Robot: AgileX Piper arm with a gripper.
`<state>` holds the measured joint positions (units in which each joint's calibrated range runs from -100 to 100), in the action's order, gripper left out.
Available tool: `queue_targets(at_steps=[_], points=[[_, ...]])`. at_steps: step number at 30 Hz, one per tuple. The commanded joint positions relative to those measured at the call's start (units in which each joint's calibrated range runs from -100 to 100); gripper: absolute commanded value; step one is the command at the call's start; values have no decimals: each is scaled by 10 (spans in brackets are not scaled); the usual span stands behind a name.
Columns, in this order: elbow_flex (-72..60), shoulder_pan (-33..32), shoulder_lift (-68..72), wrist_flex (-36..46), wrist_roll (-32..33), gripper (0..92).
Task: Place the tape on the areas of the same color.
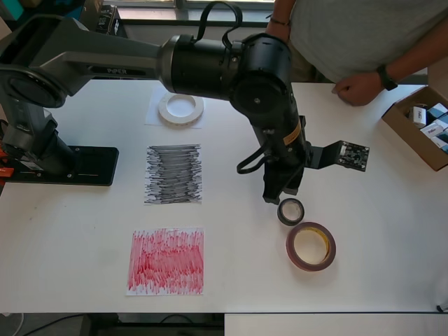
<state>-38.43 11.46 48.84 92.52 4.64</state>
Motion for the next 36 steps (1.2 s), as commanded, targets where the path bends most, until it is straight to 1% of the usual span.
queue_targets(at_steps=[1, 5, 10, 15, 21, 25, 33, 34, 36], points=[[-3, 2, 11, -7, -1, 448], [-3, 4, 40, -5, -1, 446], [-3, 10, 74, -5, 14, 448], [-3, 14, 81, -5, 31, 450], [-3, 12, 92, -13, 35, 450], [-3, 14, 110, -44, 54, 450], [-3, 12, 129, -51, 50, 451], [-3, 13, 131, -52, 50, 457], [-3, 14, 135, -52, 48, 499]])
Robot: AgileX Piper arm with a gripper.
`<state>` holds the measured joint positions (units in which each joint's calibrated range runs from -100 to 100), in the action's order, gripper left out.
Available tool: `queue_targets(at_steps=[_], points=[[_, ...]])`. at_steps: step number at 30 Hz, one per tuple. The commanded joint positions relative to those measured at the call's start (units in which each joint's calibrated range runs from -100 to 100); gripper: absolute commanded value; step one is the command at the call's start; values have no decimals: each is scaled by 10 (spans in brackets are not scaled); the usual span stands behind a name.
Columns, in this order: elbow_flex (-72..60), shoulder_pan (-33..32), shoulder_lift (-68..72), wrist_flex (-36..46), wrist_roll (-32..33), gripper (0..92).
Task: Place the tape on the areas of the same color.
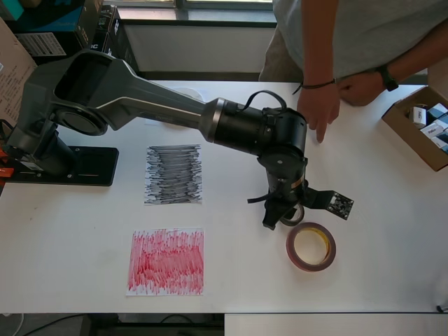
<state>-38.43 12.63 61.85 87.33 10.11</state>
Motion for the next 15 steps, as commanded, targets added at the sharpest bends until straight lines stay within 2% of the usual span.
queue_targets(at_steps=[1, 4, 15], points=[[-3, 2, 9, 0, -8, 528], [-3, 1, 17, 0, -13, 592], [-4, 3, 43, -40, -9, 595]])
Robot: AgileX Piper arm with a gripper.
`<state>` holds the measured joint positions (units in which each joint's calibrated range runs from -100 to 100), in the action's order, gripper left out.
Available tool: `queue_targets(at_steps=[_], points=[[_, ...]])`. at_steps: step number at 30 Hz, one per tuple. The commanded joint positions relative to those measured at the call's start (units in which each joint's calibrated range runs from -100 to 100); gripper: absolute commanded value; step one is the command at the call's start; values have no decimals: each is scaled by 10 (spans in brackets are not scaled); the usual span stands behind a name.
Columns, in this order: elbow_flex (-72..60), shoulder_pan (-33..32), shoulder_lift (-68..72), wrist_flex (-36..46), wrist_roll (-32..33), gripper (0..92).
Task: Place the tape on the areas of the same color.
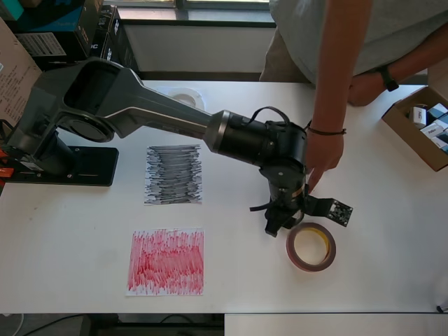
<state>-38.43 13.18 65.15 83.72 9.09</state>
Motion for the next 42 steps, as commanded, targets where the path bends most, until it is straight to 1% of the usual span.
queue_targets(at_steps=[1, 3, 12, 15, 20, 32, 42], points=[[-4, -2, 13, -4, 5, 595], [-4, 0, 17, -4, 14, 595], [-4, 3, 26, -5, 17, 595], [-4, 4, 26, -18, 36, 595], [-4, 1, 26, -19, 45, 595], [-3, -7, 26, -20, 47, 595], [3, -38, 19, -16, 39, 595]])
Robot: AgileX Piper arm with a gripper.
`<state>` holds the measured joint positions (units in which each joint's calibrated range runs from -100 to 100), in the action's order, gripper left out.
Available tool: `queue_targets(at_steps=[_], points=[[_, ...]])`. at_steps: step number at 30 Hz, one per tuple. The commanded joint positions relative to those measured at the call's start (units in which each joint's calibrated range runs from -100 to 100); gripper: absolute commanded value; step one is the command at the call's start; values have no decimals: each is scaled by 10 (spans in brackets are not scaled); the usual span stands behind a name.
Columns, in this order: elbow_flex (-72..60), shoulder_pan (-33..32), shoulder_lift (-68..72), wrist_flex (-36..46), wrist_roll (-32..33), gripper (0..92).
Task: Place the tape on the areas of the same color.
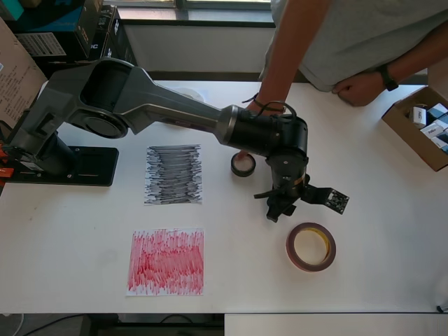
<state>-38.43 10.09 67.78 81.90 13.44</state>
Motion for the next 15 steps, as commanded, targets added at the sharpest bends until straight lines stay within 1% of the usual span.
queue_targets(at_steps=[1, 9, 13, 15], points=[[5, -10, -8, 4, -10, 595], [8, -22, -9, 8, -50, 595], [16, -22, -10, 9, -81, 595], [29, -28, -10, 9, -109, 595]])
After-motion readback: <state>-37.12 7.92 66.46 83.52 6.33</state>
